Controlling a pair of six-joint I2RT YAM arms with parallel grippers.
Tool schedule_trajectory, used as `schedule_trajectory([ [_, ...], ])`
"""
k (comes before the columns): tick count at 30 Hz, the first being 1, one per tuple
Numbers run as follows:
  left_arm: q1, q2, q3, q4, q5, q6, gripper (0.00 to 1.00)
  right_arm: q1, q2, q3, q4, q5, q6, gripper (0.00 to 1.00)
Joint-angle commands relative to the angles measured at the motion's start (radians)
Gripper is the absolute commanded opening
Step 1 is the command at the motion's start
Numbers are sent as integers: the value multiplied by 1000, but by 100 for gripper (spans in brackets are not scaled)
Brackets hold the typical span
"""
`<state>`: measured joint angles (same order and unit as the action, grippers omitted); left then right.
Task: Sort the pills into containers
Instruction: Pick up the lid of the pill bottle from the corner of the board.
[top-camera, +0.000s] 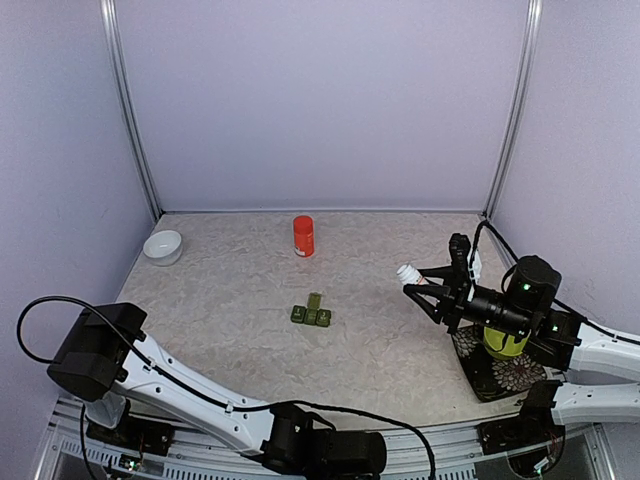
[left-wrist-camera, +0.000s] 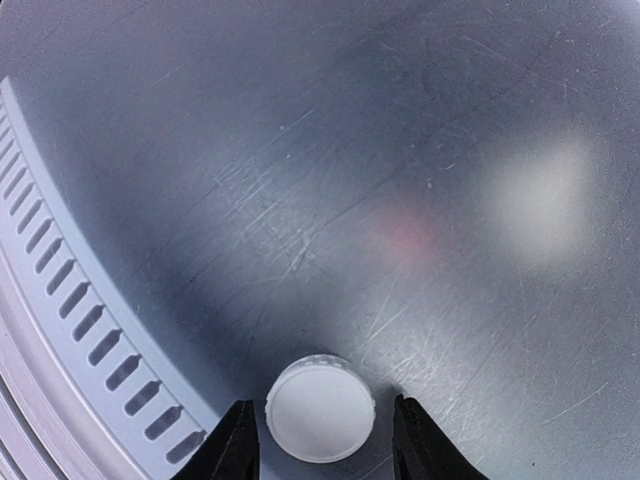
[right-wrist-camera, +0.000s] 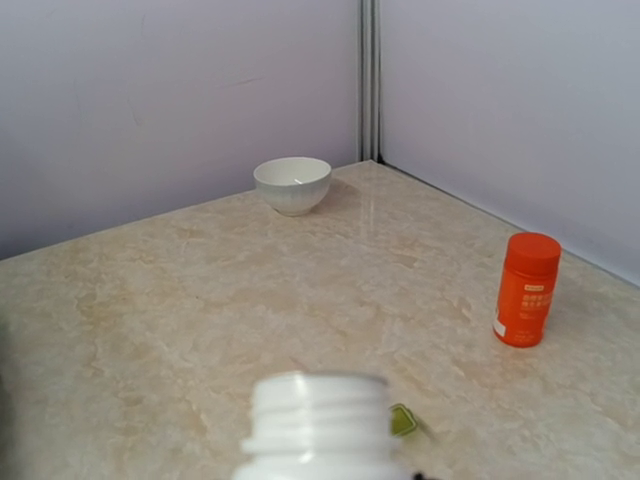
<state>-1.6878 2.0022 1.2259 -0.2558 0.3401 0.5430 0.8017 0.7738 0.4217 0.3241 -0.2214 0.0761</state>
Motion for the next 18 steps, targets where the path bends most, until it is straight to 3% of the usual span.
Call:
schedule_trajectory([
  [1,-16,23,25,-18,1,28,45,-11,-12,11,-8,13,10,0],
  [18,-11,11,16,-8,-18,35,33,-11,8,14,-9,11,8,0],
])
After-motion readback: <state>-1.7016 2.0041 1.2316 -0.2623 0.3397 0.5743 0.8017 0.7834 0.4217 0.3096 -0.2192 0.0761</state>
